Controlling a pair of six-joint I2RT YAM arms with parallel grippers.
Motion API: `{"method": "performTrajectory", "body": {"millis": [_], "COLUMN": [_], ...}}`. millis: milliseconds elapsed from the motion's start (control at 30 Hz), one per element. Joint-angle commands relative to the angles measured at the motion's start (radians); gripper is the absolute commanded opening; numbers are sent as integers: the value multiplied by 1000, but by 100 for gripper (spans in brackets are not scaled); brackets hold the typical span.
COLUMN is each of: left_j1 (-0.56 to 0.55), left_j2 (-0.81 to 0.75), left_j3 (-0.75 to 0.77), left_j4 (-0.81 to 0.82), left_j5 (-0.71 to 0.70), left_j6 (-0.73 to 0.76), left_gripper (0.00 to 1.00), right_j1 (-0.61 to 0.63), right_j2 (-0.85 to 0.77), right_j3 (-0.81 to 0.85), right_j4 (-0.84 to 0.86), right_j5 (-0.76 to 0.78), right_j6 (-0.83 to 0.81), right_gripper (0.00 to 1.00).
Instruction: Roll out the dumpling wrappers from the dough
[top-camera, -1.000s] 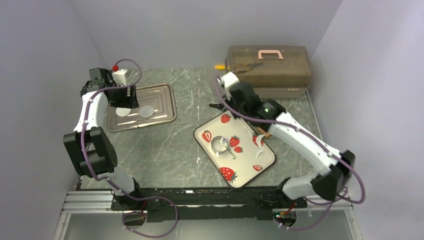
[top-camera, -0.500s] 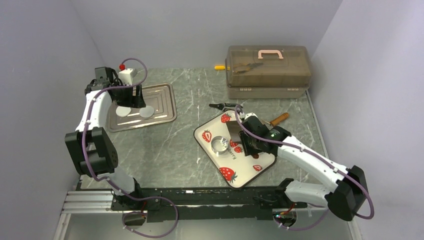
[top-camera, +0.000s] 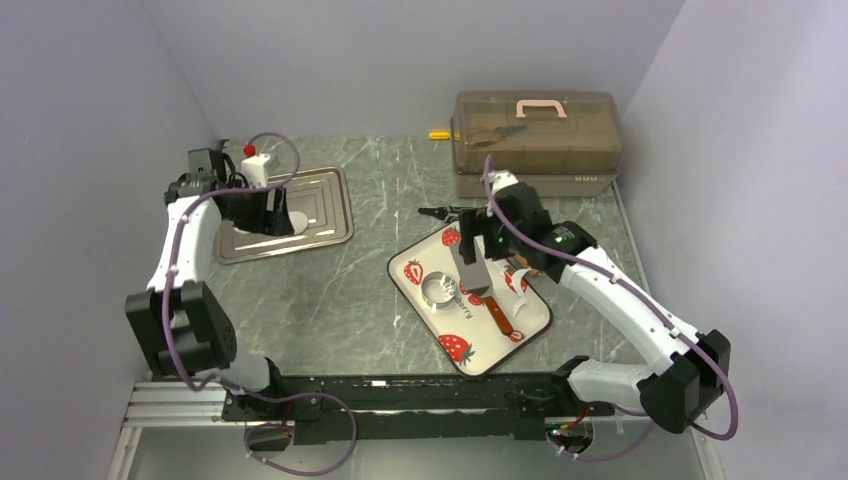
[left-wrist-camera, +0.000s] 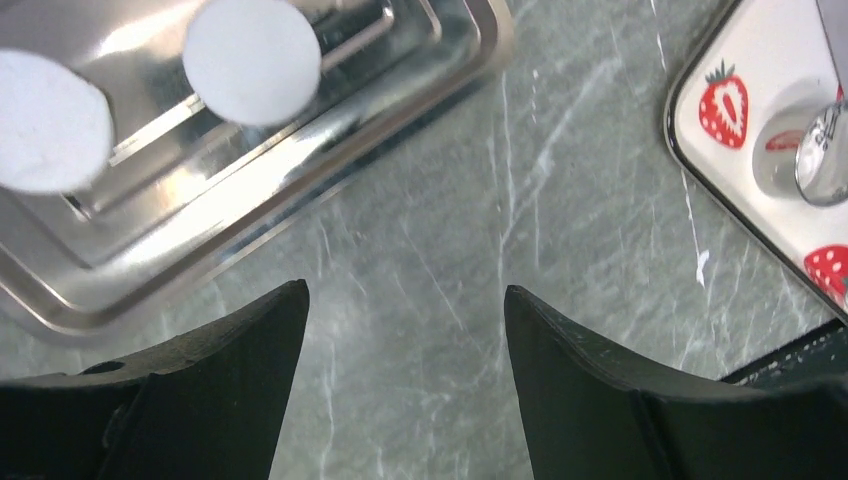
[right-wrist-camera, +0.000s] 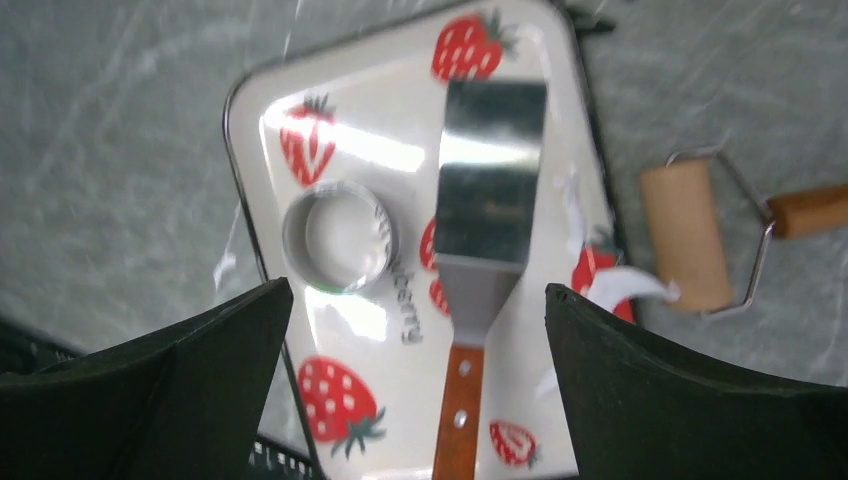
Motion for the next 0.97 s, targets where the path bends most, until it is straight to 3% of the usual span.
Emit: {"method": "performTrajectory", "body": {"millis": [0,200,300,333,400,467,567,633,733,833,933], "left_j1": [2,81,111,111,111,110,111,111,111,111,111], "left_j2": [-189,-478,-662,-753,-851,-917,-956,-955,-941,-917,-891], "left_j3": [-115,-371,-530,-618,-649,-686,-785,-843,-867,-888,-872], "left_j4": [-15,146,258,304,348,417,548,624,661,666,661], "left_j5": [-46,-136,-106,-90,-128,-254,-496,-573,-569,-472,-508], "left_j6": [39,-23,-68,-73,-108,-192,-330,-334,-364,-282,-322], "left_gripper": [77,85,95,99,99,99,99,99,99,99,100], "right_j1": [-179,-421,-526,-554,-590,-611,-641,-643,-664,-680,-697], "right_j2": [-24,-216,-241,-231,-199,-177,-187,-212,-230,-239,-236], "right_j3": [-26,-329,-467,-498,-536,-568,-642,-718,-775,-796,-819], "right_j4": [282,762,924,960,995,1005,1062,1124,1199,1222,1289], "right_j5": [-164,-89,-26,-8,71,183,242,269,298,313,257], "right_j6": [-67,-17,18,16,27,60,37,9,-27,36,47], "right_gripper": [100,100,100,100,100,100,100,100,100,100,100]}}
